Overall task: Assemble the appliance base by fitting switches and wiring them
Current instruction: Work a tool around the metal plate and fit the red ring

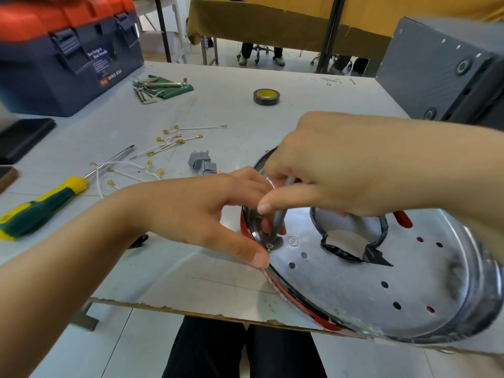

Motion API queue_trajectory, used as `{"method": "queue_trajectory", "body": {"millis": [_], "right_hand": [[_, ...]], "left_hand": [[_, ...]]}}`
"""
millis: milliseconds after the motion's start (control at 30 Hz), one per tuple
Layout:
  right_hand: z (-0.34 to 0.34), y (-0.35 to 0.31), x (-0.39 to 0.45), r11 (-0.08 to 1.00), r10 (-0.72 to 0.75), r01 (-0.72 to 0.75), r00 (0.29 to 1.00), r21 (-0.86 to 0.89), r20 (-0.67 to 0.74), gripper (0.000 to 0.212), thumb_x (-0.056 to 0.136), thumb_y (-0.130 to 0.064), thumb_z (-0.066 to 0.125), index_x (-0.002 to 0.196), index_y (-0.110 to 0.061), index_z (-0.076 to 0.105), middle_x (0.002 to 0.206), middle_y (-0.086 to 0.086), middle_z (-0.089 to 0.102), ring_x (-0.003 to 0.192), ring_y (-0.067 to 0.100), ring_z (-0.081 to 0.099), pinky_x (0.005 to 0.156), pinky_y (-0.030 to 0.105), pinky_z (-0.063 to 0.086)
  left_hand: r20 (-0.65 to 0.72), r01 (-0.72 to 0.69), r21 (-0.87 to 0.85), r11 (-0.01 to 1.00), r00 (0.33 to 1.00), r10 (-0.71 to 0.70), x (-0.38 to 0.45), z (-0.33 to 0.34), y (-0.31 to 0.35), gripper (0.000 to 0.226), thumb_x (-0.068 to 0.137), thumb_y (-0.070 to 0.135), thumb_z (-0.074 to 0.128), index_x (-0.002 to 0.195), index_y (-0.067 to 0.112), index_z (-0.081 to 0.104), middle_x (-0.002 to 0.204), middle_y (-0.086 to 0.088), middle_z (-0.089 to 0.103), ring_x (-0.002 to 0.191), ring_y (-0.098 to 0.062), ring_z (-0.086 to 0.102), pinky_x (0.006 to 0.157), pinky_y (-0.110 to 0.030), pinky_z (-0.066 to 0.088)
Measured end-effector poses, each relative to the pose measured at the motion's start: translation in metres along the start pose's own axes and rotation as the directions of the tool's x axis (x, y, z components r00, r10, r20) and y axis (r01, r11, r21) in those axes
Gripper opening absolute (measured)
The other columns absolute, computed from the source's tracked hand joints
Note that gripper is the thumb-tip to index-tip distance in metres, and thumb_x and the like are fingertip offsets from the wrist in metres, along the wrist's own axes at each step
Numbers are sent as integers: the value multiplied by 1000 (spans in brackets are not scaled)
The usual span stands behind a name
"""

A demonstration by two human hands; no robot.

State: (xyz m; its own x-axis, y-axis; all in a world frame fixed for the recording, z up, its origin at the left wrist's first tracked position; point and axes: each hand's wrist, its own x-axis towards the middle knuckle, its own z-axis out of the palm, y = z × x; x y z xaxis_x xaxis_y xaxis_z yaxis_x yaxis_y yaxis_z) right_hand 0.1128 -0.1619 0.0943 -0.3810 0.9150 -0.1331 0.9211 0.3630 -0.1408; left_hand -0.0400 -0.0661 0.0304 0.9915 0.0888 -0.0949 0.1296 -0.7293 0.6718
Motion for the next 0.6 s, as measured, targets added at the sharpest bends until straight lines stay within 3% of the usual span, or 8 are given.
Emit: {"method": "queue_trajectory", "body": {"millis": [67, 200, 267, 367, 467, 600], "right_hand": [[2, 0, 1, 998, -38, 37, 999, -46, -28, 44, 75, -60, 31, 66, -24, 55, 57, -28, 55, 64, -10, 49, 58, 16, 41], [-2, 2, -3, 997, -22, 16, 997, 73, 80, 11, 81, -43, 49, 78, -32, 50, 79, -32, 56, 73, -14, 50, 70, 8, 40], [-3, 1, -4, 991, -14, 4, 997, 133, 72, 8, 84, -32, 59, 78, -28, 58, 67, -16, 64, 61, -4, 58, 64, 17, 49], [-1, -2, -2, 993, 39, -44, 998, 111, 45, 28, 85, -40, 60, 66, -19, 57, 44, -8, 59, 38, 5, 54, 51, 18, 47], [4, -3, -1, 999, 29, -29, 999, -25, -32, 39, 78, -55, 46, 61, -20, 52, 42, -24, 51, 46, -2, 51, 60, 21, 42], [3, -3, -5, 998, -21, 19, 999, 60, 33, 13, 80, -42, 54, 75, -29, 54, 65, -37, 54, 67, -16, 50, 67, 5, 37]], "left_hand": [[-6, -4, 1, 1000, 1000, 4, 0, 0, 0, 38, 77, 38, 72, 109, 17, 67, 117, 11, 60, 125, -7, 43, 104, -30, 36], [-21, -11, -34, 999, 1000, 10, 0, 1, 1, 36, 77, 32, 73, 109, 18, 67, 116, 13, 60, 122, -4, 47, 103, -26, 37], [-19, -15, -28, 999, 1000, 15, 0, 1, 1, 37, 77, 32, 73, 111, 17, 67, 117, 14, 60, 123, -2, 46, 104, -25, 37], [-15, -9, 0, 1000, 1000, 9, 1, 2, 1, 35, 77, 36, 71, 109, 21, 67, 114, 12, 61, 122, -5, 46, 103, -27, 36], [-7, -2, 9, 1000, 1000, 2, 1, 1, 1, 35, 77, 37, 70, 108, 22, 67, 116, 15, 59, 123, -4, 43, 103, -25, 33], [-12, 29, -25, 999, 1000, -29, 0, 1, 2, 34, 76, 35, 72, 105, 18, 66, 113, 14, 60, 120, -1, 46, 103, -25, 35]]}}
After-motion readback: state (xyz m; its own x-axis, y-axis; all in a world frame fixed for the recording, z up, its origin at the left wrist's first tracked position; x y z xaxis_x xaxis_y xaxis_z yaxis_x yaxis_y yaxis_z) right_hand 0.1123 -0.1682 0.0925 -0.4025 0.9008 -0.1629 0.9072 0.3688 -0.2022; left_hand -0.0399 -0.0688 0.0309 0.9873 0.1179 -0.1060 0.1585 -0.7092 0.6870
